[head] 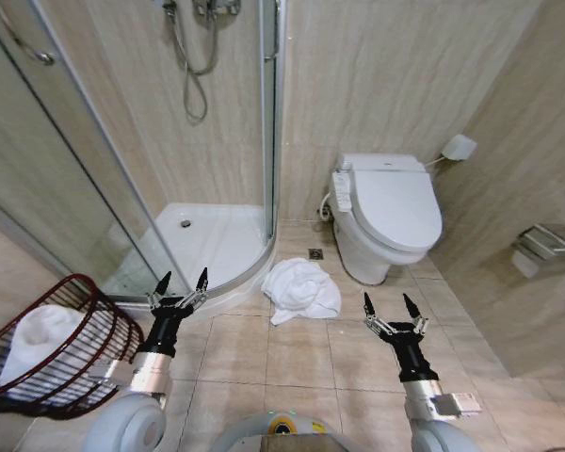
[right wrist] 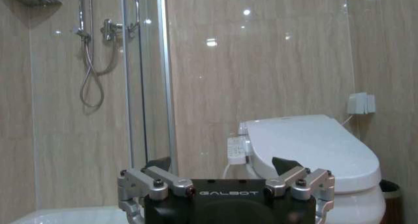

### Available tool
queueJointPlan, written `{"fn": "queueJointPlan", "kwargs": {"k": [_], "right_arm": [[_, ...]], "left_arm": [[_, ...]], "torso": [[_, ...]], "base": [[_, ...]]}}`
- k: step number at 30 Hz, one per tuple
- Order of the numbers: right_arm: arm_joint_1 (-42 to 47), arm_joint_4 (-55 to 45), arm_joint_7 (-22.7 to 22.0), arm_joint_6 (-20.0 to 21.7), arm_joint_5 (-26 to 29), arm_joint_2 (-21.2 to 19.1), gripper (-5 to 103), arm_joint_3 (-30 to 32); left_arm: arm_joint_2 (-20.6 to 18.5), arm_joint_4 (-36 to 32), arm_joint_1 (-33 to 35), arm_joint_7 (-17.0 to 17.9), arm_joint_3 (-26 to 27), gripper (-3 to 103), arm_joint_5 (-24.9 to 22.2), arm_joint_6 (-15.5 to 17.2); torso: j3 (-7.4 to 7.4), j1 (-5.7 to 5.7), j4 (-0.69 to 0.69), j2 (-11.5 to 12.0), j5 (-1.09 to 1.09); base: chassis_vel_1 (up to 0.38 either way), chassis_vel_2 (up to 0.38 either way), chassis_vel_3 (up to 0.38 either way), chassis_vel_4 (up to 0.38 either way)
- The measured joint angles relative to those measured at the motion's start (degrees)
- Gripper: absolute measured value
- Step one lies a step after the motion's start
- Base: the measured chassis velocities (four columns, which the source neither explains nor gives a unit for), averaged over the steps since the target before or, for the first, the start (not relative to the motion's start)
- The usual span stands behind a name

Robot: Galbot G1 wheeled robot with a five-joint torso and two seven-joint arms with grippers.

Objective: Discard the used towel into the hamper.

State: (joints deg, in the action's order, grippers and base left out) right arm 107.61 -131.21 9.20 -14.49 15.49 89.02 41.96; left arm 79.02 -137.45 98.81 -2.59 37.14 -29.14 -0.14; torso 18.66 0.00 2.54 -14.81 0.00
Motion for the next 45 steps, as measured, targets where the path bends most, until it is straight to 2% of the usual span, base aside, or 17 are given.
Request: {"fn": "queueJointPlan", "kwargs": {"k": [41, 45], "right_arm": [[0.0, 0.0, 0.0, 0.0, 0.0, 0.0, 100, 0.0], [-1.0, 0.1, 0.0, 1.8, 0.1, -0.2, 100, 0.5]], "left_arm": [[0.0, 0.0, 0.0, 0.0, 0.0, 100, 0.0, 0.0], [0.0, 0.0, 0.0, 0.0, 0.0, 100, 0.0, 0.0]], "torso": [[0.02, 0.00, 0.00, 0.0, 0.00], [0.03, 0.00, -0.01, 0.0, 0.00]], "base": [[0.000, 0.000, 0.000, 0.000], [0.000, 0.000, 0.000, 0.000]]}}
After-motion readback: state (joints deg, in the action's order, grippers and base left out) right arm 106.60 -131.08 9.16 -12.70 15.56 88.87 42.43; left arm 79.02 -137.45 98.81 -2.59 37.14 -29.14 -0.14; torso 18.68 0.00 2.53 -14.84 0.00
